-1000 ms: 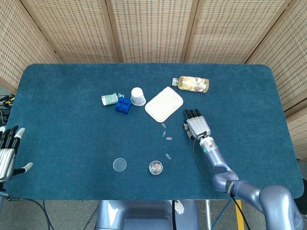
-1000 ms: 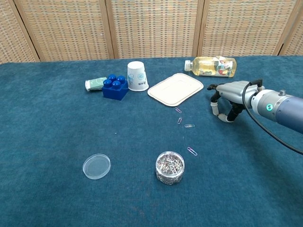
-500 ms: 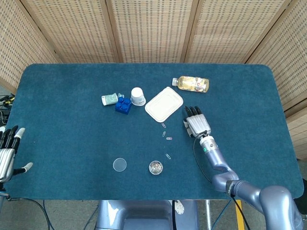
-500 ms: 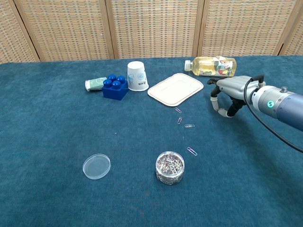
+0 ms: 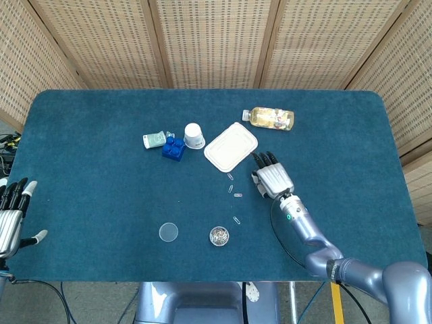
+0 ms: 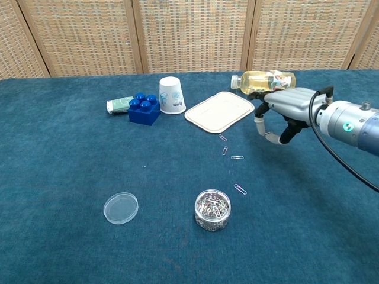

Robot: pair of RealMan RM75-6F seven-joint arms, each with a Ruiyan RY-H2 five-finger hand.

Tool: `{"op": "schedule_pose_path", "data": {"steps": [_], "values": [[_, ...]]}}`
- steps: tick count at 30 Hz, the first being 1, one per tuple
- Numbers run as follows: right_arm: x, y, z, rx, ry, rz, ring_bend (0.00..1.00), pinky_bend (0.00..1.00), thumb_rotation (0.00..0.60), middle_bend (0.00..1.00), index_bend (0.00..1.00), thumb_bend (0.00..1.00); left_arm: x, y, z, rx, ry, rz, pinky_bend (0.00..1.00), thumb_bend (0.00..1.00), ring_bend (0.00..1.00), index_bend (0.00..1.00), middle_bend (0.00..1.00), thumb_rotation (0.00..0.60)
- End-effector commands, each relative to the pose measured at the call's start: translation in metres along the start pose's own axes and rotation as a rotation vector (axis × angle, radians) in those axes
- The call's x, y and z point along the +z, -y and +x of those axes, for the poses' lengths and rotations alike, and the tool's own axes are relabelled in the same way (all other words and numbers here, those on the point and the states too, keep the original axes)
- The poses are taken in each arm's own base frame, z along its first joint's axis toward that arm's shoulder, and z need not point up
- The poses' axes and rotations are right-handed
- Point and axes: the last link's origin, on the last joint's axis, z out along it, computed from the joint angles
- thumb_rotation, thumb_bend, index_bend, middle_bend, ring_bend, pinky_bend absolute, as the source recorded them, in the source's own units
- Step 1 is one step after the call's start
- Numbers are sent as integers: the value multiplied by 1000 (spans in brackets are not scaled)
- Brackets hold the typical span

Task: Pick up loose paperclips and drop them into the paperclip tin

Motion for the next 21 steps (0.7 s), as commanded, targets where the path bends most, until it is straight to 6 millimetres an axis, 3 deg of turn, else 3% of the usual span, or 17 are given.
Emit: {"op": "schedule_pose_path", "data": {"steps": [1,6,11,21], "values": [[-20,13,16,-27,-27,95,0,0,600,13,690,434,0,0,0,-2,0,-2,0,0,0,0,0,600],[-34,35,23,-44,-28,180,0,0,600,18,690,434,-1,-1,0,-3,2,-8,0,0,0,0,0,600],[-46,69,27,-62,-16,287,0,0,600,24,689,434,-2,-2,0,-4,5,-13,0,0,0,0,0,600],[-70,121,15,-130,26,449,0,0,600,25,690,434,0,0,-1,-8,15,-10,0,0,0,0,0,600]]}}
